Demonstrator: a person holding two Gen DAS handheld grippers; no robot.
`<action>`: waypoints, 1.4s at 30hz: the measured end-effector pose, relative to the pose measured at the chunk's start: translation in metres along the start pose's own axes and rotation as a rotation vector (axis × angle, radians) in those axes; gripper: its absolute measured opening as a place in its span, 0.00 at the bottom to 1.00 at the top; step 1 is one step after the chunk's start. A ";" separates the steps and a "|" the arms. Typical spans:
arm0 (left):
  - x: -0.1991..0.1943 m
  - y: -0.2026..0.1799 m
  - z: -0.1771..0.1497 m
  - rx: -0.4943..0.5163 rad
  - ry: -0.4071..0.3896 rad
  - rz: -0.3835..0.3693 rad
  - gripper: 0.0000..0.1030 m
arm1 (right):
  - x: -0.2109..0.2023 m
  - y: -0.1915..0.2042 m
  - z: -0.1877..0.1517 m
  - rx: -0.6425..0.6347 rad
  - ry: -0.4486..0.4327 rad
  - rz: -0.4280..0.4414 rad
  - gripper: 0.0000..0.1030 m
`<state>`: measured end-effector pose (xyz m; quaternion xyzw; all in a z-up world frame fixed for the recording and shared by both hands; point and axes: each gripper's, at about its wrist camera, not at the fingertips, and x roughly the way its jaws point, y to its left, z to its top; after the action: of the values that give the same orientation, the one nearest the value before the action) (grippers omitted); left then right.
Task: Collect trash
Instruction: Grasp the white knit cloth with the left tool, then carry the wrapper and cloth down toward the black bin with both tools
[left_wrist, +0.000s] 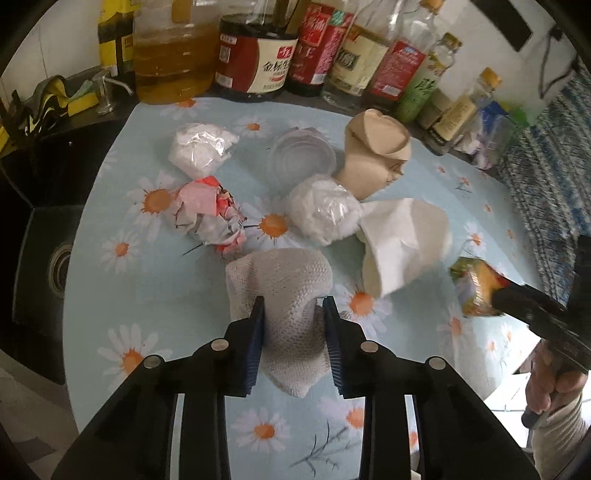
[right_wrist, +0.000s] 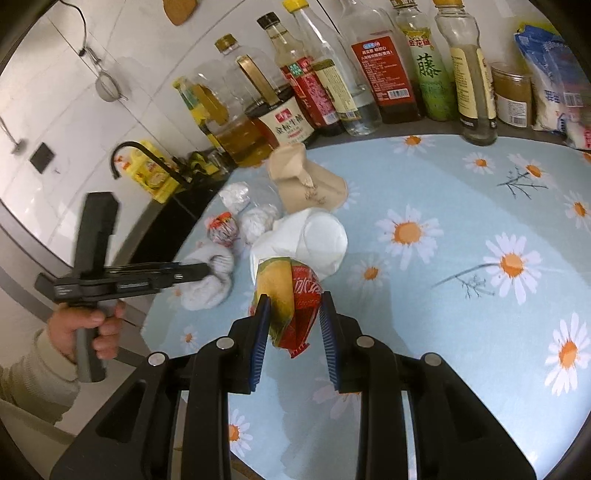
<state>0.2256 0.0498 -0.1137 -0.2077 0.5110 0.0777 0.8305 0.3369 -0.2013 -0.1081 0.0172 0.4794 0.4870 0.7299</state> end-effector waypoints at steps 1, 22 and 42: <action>-0.004 0.000 -0.003 0.012 -0.005 -0.006 0.28 | 0.001 0.003 -0.001 0.007 0.003 -0.019 0.28; -0.084 0.032 -0.087 0.205 -0.079 -0.163 0.27 | -0.021 0.102 -0.073 0.155 -0.021 -0.233 0.28; -0.121 0.076 -0.182 0.218 -0.057 -0.253 0.27 | 0.002 0.217 -0.160 0.136 -0.002 -0.229 0.29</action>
<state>-0.0053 0.0508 -0.0982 -0.1766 0.4622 -0.0776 0.8655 0.0716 -0.1564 -0.0892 0.0123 0.5092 0.3670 0.7784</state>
